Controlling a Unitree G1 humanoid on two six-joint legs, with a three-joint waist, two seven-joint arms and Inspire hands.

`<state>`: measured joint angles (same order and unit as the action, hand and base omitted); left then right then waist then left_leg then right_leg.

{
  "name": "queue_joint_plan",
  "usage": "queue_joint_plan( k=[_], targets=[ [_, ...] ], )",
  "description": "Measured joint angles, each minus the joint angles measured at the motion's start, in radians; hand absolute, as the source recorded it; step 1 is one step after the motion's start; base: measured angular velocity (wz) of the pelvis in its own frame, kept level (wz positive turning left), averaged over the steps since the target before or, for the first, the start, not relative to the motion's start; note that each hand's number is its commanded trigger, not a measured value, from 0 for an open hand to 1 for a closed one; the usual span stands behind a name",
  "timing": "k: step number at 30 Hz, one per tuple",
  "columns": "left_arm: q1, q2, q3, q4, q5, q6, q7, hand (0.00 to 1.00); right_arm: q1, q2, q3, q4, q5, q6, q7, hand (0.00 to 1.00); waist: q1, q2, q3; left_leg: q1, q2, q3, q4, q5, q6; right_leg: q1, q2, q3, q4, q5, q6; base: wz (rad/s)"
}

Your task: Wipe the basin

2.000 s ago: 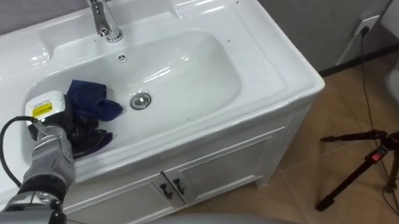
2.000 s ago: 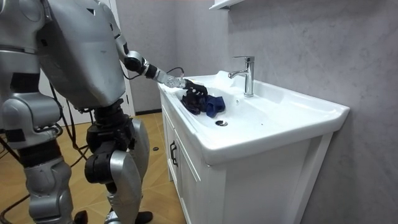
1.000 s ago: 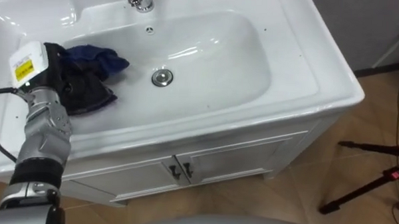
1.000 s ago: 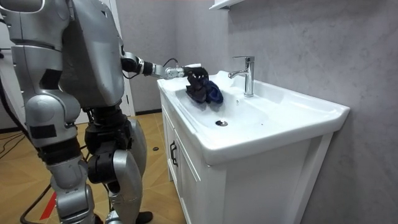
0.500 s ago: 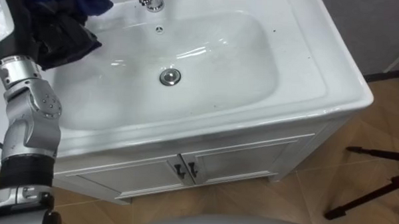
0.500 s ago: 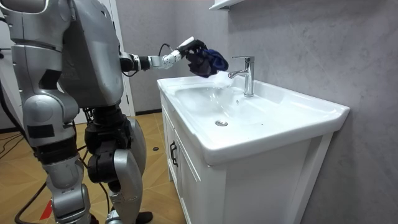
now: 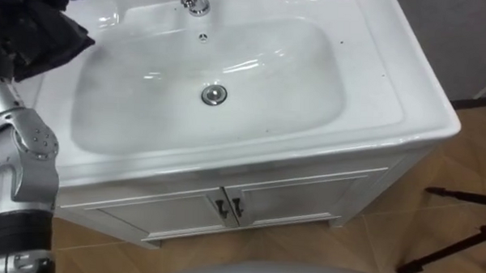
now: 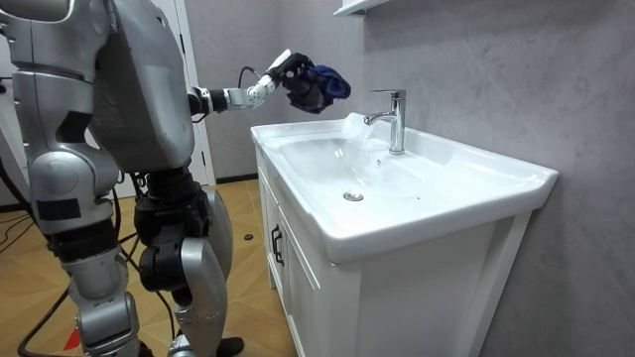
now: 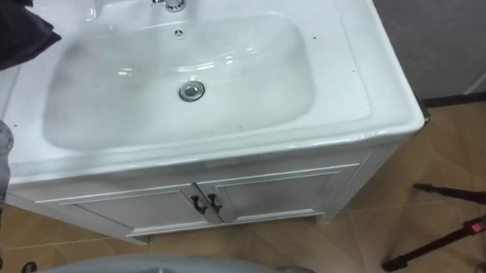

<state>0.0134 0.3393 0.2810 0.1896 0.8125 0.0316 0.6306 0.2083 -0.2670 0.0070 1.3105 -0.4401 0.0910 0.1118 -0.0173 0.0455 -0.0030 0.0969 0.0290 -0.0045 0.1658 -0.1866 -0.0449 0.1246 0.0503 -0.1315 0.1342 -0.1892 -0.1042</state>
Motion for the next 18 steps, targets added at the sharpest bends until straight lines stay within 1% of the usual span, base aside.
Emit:
queue_joint_plan(
  k=[4, 6, 11, 17, 18],
  targets=[
    [0.005, 0.0, 0.0, 0.065, -0.046, 0.003, 0.009, 1.0, 0.003, 0.001, 0.003, 0.0, 0.0, 0.013, -0.001, 0.0, 0.003, -0.006, -0.002, 0.0, 0.0, 0.0, 0.0, 0.0, 0.0, 0.0, 0.0, -0.001, 0.002, 0.0, 0.0, 0.0],
    [0.005, 0.0, 0.0, 0.101, -0.073, 0.006, 0.011, 1.0, 0.0, 0.001, 0.003, -0.001, 0.0, 0.014, 0.0, 0.0, 0.003, -0.004, -0.0027, 0.0, -0.001, 0.0, 0.0, 0.0, 0.0, 0.0, -0.001, -0.002, 0.002, 0.0, 0.0, 0.0],
    [0.005, 0.0, 0.012, 0.157, -0.092, 0.007, 0.017, 1.0, -0.001, 0.001, 0.003, -0.002, 0.0, 0.019, 0.0, 0.0, 0.004, 0.006, -0.0064, 0.001, -0.002, -0.001, 0.0, 0.0, 0.001, 0.001, -0.002, -0.002, 0.002, 0.0, 0.0, 0.0],
    [0.003, 0.0, 0.058, 0.213, -0.115, 0.008, 0.021, 1.0, -0.002, 0.001, 0.003, -0.002, 0.0, 0.02, 0.0, 0.0, 0.004, 0.009, -0.0044, 0.003, -0.002, -0.001, -0.001, 0.001, 0.001, 0.003, -0.002, 0.0, 0.003, 0.0, 0.0, 0.0],
    [0.002, 0.0, 0.064, 0.226, -0.12, 0.009, 0.021, 1.0, -0.002, 0.001, 0.004, -0.002, 0.0, 0.02, 0.0, 0.0, 0.004, 0.011, -0.0029, 0.003, -0.002, -0.001, -0.001, 0.001, 0.001, 0.003, -0.002, -0.001, 0.003, 0.0, 0.0, 0.0]
  ],
)
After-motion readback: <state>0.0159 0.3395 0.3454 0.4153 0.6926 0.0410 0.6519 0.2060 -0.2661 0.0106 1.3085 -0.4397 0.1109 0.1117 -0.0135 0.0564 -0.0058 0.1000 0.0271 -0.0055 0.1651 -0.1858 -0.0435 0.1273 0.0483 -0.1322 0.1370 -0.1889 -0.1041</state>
